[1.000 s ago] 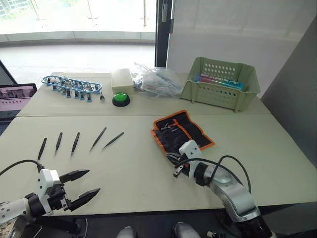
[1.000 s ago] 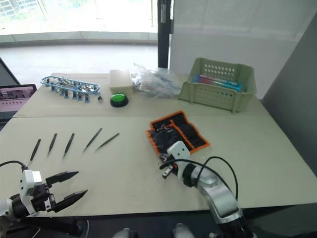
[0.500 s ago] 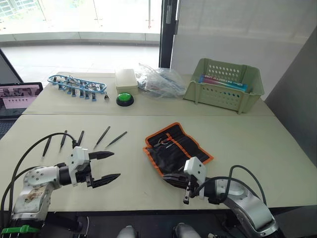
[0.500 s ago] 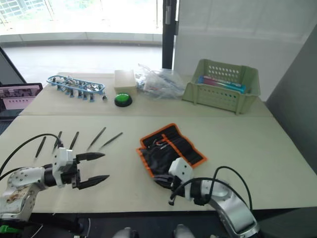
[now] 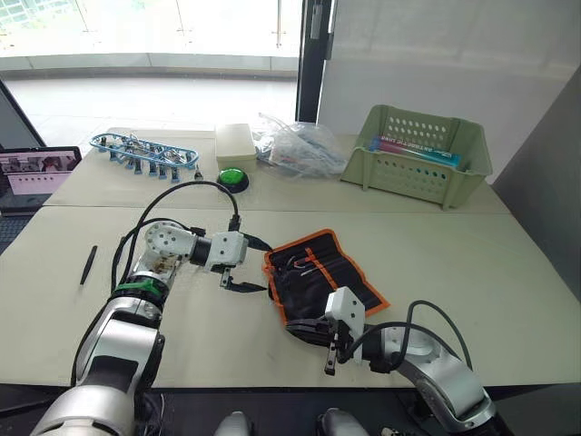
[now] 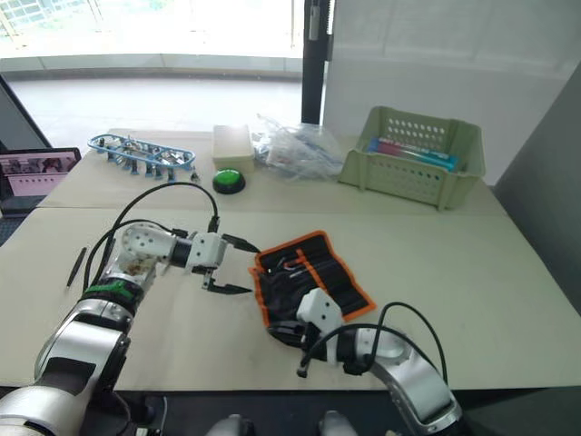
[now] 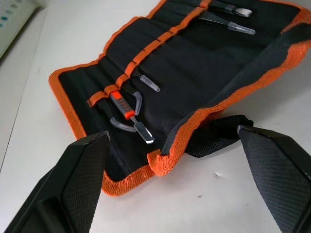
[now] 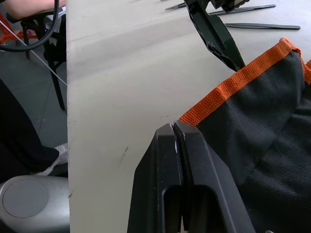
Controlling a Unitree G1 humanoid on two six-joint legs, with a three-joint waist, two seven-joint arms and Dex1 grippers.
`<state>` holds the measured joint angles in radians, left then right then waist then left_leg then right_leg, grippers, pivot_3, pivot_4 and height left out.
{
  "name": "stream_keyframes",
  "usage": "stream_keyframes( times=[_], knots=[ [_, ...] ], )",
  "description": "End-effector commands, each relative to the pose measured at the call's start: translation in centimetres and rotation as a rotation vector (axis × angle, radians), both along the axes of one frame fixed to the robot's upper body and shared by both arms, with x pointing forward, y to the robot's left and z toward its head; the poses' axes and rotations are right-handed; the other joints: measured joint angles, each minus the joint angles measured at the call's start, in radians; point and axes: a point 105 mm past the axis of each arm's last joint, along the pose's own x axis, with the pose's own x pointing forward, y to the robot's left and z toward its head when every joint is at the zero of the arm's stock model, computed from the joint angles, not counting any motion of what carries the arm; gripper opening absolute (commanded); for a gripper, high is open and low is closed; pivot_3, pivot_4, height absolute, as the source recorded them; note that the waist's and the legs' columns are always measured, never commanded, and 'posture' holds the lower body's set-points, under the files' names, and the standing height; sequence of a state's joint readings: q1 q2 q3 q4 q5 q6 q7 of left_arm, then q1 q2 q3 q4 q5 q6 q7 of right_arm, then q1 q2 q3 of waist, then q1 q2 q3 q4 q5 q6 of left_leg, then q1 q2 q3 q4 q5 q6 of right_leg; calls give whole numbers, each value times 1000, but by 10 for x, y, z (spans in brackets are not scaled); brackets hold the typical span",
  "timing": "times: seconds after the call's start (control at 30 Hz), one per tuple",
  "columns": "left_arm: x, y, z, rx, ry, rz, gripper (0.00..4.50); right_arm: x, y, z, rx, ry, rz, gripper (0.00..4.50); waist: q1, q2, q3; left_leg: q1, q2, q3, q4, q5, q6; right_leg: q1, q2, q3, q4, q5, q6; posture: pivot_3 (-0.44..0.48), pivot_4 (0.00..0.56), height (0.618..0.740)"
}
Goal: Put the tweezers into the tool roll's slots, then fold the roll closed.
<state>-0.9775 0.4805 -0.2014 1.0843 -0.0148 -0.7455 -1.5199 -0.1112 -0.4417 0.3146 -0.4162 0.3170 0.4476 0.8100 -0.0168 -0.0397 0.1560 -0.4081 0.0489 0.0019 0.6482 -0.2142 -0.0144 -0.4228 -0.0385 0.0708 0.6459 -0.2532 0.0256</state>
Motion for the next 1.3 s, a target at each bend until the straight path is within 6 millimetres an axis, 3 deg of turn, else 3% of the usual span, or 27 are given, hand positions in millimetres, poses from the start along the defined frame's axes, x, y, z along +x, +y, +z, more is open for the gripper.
stream_keyframes(
  times=[0.03,0.33,0.8,0.83,0.97,1.1,1.3],
  knots=[
    [-1,-3,3,17,-37,-50,3026,0,1,8,23,-34,-7,0,-1,0,0,0,0,0,0,0,0,0,0,0,0,0,0,0,150,738],
    [-5,7,-1,115,-116,-107,33,1,-5,8,20,-38,-47,0,1,0,0,0,0,-1,3,0,0,1,0,0,2,0,1,0,150,738],
    [-16,20,-26,177,-240,-141,9,2,-4,30,154,23,-59,0,1,0,0,0,0,-1,4,0,0,1,0,0,2,1,2,0,150,738],
    [-16,20,-26,176,-240,-138,0,3,-4,36,203,55,-62,557,1,0,0,0,0,-1,5,0,0,1,0,0,3,1,2,0,150,738],
    [-17,22,-27,178,-238,-134,0,20,-5,42,254,79,-131,1847,0,0,0,0,0,-1,5,0,0,2,0,0,3,1,2,0,150,738],
    [-17,23,-28,180,-237,-133,0,32,-5,31,222,105,-167,1847,1,0,0,0,0,-1,6,0,0,2,0,-1,3,1,2,0,150,738],
    [-18,25,-29,180,-229,-127,0,27,7,3,114,110,-109,22,-1,0,0,0,0,-1,7,0,0,1,0,-1,4,1,2,0,150,738]
  ],
)
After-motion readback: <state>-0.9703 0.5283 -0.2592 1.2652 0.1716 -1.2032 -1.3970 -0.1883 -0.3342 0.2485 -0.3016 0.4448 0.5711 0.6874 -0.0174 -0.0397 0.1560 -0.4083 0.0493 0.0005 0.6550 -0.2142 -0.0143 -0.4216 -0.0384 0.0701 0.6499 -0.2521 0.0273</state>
